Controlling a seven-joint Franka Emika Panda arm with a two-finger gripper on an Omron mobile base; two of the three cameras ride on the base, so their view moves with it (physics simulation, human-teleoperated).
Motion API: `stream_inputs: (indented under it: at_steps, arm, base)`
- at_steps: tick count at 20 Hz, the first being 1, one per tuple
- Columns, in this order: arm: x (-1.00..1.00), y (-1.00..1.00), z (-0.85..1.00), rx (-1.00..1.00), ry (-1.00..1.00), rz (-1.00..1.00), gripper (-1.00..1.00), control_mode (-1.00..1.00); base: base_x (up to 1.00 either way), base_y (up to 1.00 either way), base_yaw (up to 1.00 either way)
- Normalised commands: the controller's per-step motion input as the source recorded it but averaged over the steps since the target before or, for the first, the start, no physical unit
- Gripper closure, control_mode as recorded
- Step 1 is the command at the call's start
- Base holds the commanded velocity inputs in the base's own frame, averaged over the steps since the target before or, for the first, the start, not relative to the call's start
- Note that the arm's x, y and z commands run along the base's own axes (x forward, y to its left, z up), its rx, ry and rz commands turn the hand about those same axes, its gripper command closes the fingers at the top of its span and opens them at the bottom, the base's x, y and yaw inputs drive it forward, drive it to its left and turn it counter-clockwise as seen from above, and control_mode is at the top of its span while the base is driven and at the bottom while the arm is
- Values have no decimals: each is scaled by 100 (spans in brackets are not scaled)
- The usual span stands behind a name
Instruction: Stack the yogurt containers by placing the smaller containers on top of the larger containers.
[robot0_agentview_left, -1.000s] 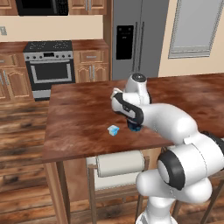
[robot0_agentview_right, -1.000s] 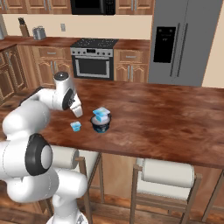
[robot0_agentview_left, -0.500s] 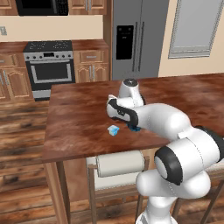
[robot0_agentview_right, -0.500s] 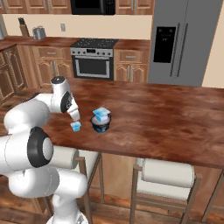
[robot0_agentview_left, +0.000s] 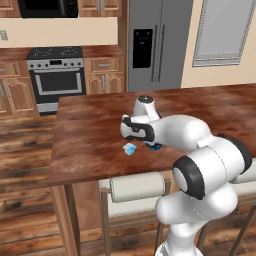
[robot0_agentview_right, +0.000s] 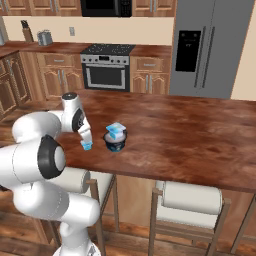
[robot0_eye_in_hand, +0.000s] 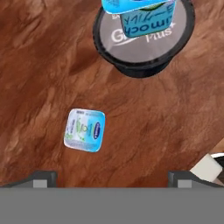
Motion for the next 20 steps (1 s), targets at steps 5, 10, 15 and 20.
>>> stream_inputs:
  at_steps: [5, 10, 15, 20]
  arm:
    - [0, 0, -34, 0, 6, 0, -100, -100]
    - [0, 0, -20, 0, 2, -1, -100, -100]
    - [0, 0, -7, 2, 1, 0, -100, -100]
    - [0, 0, -1, 1, 1, 0, -100, -100]
  base:
    - [0, 0, 0]
    - [0, 0, 0]
    - [0, 0, 0]
    - [0, 0, 0]
